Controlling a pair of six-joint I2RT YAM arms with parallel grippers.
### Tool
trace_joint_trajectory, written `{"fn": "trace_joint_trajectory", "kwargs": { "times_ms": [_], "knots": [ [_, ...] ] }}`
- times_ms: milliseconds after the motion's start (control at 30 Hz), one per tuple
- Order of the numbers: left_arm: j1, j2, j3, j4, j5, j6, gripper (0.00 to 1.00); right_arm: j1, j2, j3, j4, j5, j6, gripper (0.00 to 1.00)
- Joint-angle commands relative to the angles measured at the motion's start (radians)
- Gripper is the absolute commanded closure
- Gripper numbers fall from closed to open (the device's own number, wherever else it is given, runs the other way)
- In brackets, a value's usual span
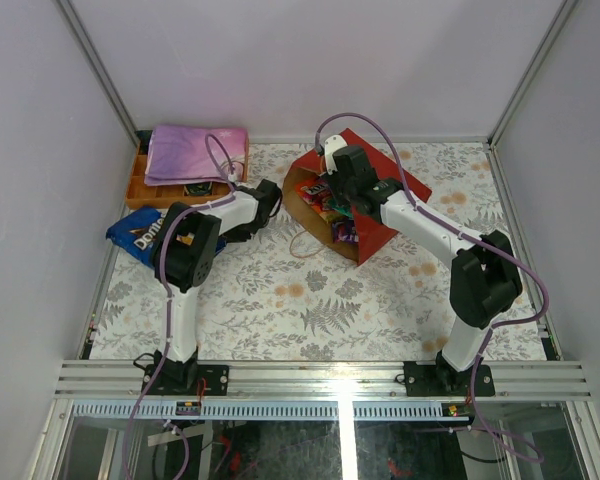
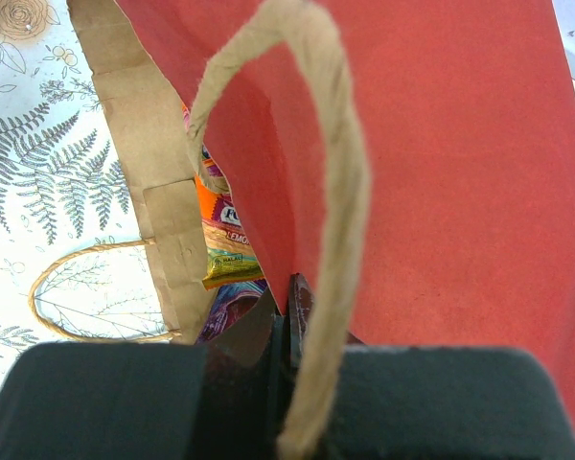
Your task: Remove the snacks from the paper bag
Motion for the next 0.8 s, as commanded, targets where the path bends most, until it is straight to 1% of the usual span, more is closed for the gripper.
{"fn": "trace_joint_trajectory", "kwargs": {
  "times_ms": [0,167,367,500,633,767],
  "knots": [
    [0.014,0.003,-0.031,0.042,0.085,-0.017,0.79,0.005,-0.055,0.010,0.039,-0.031,0.021,0.98],
    [0.020,-0.030,-0.015,0.042,0.089,-0.041,1.00,0.004,-0.053,0.011,0.039,-0.032,0.021,0.98],
    [0.032,-0.148,0.032,0.058,0.130,-0.083,1.00,0.004,-0.054,0.015,0.036,-0.029,0.020,0.98],
    [0.032,-0.269,0.070,0.053,0.076,-0.153,1.00,0.004,-0.052,0.018,0.033,-0.026,0.017,0.98],
    [0.050,-0.381,0.061,0.089,0.025,-0.216,1.00,0.004,-0.049,0.021,0.031,-0.027,0.019,0.98],
    [0.078,-0.412,0.029,0.157,0.036,-0.230,1.00,0.004,-0.042,0.027,0.025,-0.030,0.019,0.98]
  ]
}}
